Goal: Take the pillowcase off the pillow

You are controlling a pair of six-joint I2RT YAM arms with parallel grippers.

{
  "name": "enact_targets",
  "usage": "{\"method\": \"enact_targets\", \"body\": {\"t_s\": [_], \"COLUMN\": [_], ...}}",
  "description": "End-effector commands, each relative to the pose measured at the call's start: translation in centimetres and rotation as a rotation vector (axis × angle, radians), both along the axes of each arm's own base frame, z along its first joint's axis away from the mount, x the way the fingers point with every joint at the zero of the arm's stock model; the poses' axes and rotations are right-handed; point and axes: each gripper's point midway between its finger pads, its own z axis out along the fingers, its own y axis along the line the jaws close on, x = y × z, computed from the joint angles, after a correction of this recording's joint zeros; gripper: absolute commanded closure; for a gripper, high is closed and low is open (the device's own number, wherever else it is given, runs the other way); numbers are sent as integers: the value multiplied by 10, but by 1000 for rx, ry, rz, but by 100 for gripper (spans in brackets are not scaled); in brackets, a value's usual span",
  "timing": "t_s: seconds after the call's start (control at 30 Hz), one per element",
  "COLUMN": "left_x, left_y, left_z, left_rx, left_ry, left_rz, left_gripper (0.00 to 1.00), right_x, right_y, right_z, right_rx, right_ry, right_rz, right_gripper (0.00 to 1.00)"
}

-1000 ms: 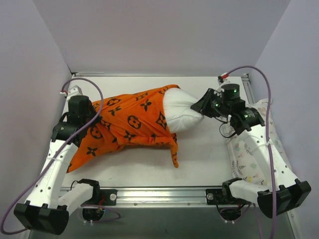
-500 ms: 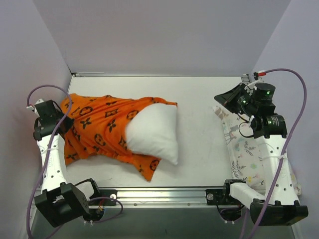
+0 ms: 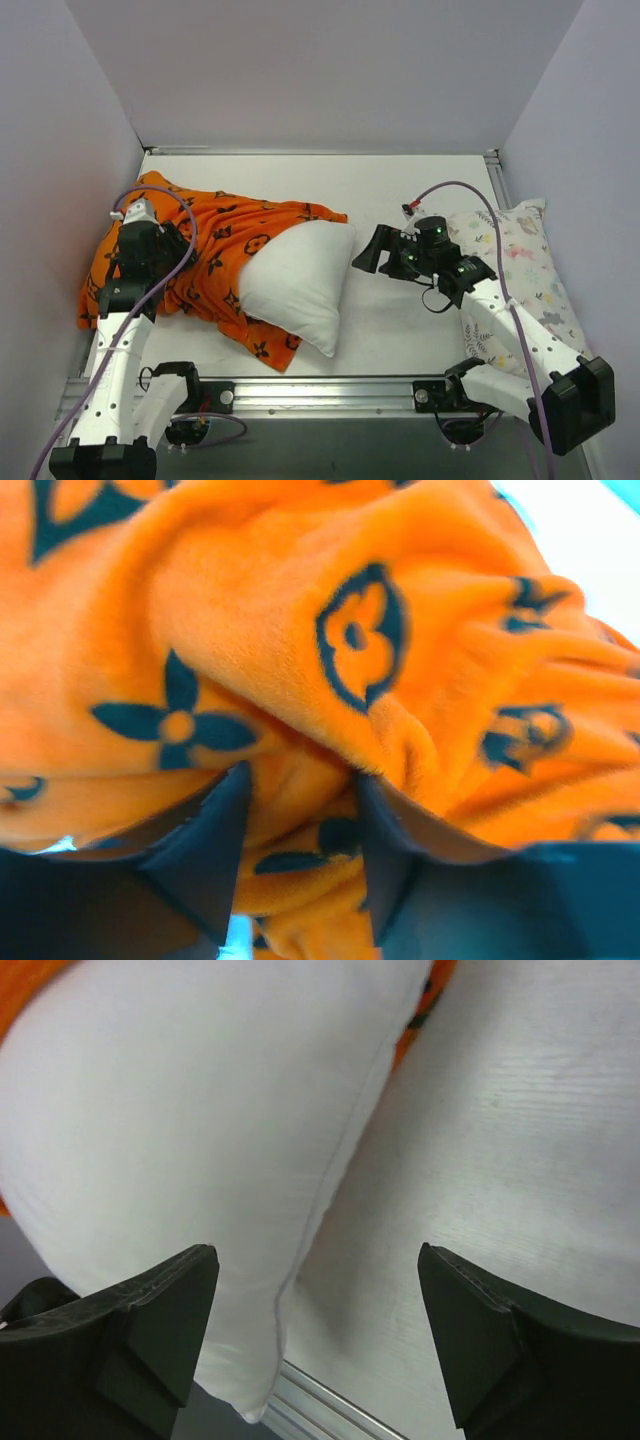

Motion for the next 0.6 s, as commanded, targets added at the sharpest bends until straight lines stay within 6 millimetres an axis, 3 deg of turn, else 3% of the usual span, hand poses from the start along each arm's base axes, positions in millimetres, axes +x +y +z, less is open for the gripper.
{"method": "enact_targets", "body": {"t_s": [0.0, 0.07, 0.1, 0.13, 0.17, 0.2, 0.23, 0.27, 0.3, 0.33, 0.4, 0.43, 0.47, 0.53, 0.57], "left_x": [0, 1, 1, 2, 8, 13, 16, 29, 35, 37, 59, 68, 82, 97, 107], "left_y": [-18, -26, -30, -42, -51, -60, -82, -90, -105, -126, -150, -158, -173, -188, -197], "left_z": [46, 78, 87, 96, 98, 115, 119, 110, 125, 126, 111, 119, 99, 95, 74], "left_rx": [39, 55, 66, 65, 61, 65, 65, 92, 118, 138, 194, 202, 222, 250, 265], "left_ry": [-96, -151, -165, -182, -175, -215, -218, -182, -219, -220, -172, -185, -132, -123, -71], "left_rz": [-111, -147, -173, -219, -251, -283, -353, -364, -405, -464, -525, -544, -581, -632, -656], "left_gripper": [43, 24, 20, 17, 13, 13, 12, 11, 10, 9, 8, 7, 7, 5, 5], "right_x": [26, 32, 33, 35, 36, 40, 43, 44, 46, 48, 47, 50, 51, 51, 53], "right_y": [39, 52, 56, 60, 67, 72, 77, 86, 91, 97, 111, 116, 121, 132, 139], "right_z": [43, 49, 48, 50, 46, 49, 54, 47, 47, 51, 39, 42, 23, 7, -11], "right_rx": [164, 230, 246, 267, 276, 290, 306, 302, 296, 289, 259, 254, 212, 182, 169], "right_ry": [-221, -254, -247, -243, -233, -248, -249, -231, -231, -237, -215, -222, -183, -147, -104], "right_rz": [108, 137, 138, 137, 145, 142, 140, 156, 157, 166, 181, 184, 187, 200, 203], "right_gripper": [14, 10, 8, 2, 1, 0, 0, 0, 0, 0, 0, 0, 0, 0, 0]}}
